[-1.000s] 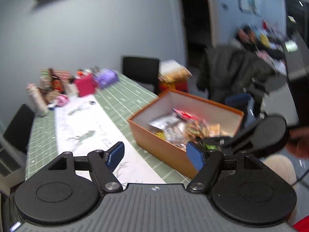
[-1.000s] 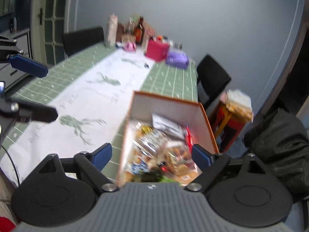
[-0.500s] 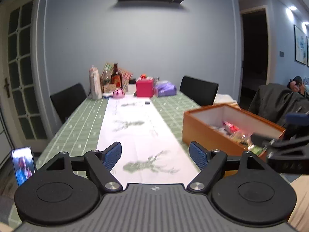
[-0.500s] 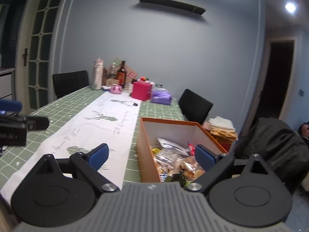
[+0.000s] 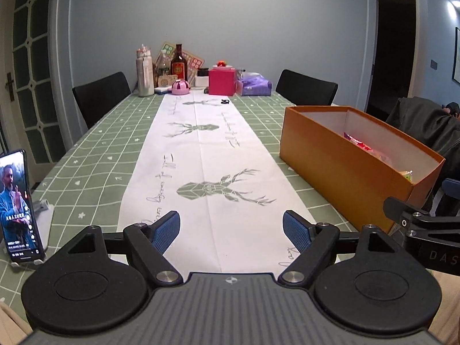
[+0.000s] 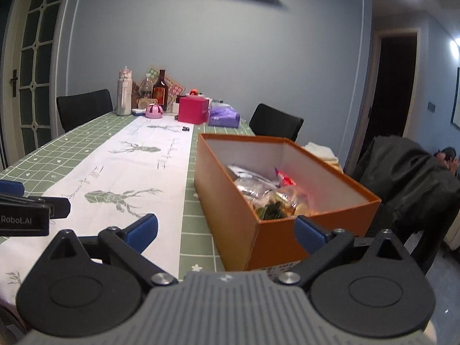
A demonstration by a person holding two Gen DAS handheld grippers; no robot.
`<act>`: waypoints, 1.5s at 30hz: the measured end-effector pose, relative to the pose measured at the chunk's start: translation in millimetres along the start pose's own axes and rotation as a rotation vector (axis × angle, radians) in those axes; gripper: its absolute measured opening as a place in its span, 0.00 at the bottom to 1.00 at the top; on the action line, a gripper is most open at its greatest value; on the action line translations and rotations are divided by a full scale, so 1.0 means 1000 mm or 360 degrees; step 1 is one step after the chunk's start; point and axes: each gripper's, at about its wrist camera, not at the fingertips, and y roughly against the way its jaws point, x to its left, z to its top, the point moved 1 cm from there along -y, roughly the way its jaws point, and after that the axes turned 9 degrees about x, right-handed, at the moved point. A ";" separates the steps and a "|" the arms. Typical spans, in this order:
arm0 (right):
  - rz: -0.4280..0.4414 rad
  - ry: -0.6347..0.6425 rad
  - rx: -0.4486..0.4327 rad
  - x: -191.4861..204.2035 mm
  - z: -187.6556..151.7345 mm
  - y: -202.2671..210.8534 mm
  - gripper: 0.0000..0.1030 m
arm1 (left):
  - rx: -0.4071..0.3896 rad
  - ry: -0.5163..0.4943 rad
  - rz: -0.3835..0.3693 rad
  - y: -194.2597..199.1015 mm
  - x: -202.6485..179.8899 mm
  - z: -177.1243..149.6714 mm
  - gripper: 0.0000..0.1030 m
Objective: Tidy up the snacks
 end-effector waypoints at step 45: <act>0.0059 -0.0018 0.0002 0.001 0.000 0.003 0.96 | 0.0062 -0.0029 0.0010 -0.005 -0.007 -0.002 0.92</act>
